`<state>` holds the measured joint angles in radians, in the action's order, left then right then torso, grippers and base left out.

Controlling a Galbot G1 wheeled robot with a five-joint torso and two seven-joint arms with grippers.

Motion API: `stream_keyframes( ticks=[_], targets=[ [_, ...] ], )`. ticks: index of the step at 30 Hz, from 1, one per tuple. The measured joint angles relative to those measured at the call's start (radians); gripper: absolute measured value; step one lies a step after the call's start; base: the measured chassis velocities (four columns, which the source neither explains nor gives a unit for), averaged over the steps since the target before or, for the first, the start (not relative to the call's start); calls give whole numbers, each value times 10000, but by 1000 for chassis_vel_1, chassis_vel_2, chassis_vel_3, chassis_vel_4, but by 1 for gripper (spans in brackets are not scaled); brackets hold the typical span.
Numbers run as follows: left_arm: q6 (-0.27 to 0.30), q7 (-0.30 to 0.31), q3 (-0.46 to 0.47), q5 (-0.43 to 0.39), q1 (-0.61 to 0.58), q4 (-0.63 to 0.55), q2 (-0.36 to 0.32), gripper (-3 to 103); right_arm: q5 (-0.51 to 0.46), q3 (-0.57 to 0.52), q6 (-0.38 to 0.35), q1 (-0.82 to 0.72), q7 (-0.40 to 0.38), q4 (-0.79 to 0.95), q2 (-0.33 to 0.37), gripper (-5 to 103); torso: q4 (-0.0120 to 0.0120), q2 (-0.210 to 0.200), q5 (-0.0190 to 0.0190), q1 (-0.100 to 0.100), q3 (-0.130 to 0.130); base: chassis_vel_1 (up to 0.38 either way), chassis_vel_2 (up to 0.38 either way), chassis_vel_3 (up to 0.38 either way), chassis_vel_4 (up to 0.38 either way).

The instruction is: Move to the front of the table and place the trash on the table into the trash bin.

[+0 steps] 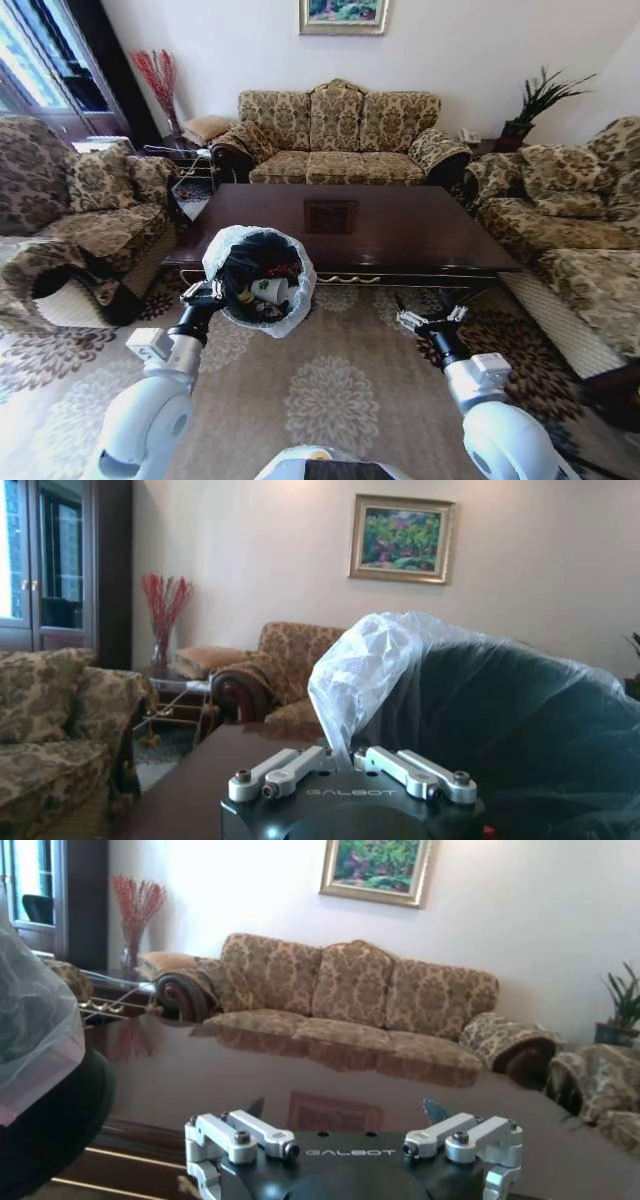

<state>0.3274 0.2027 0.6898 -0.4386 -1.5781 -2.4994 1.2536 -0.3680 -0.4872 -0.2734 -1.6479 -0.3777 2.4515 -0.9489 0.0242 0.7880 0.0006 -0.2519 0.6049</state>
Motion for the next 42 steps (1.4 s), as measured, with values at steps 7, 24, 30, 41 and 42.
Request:
stream_keyframes(
  ticks=[7,24,30,41,42],
  targets=[
    [-2,16,24,4,-11,-7,-16,3,-9,-20,86,-3,44,13,-26,100,-3,0,-1,-1,0,355,369,-362,-361],
    [-1,9,22,-7,-27,-8,-22,3,-29,-31,30,-14,-8,-6,-54,100,-8,0,-1,0,1,68,43,-69,-69],
    [-1,20,26,-5,-26,-8,-26,3,-32,-30,27,-12,-9,-7,-54,100,0,0,-9,0,0,0,0,0,0],
    [-1,22,28,-5,-25,-9,-26,3,-41,-29,17,-12,-19,-13,-53,100,-2,0,-5,0,0,0,0,0,0],
    [-1,22,27,-4,-24,-9,-26,3,-42,-29,16,-12,-20,-13,-53,100,-2,0,-4,0,0,0,0,0,0]
  ],
)
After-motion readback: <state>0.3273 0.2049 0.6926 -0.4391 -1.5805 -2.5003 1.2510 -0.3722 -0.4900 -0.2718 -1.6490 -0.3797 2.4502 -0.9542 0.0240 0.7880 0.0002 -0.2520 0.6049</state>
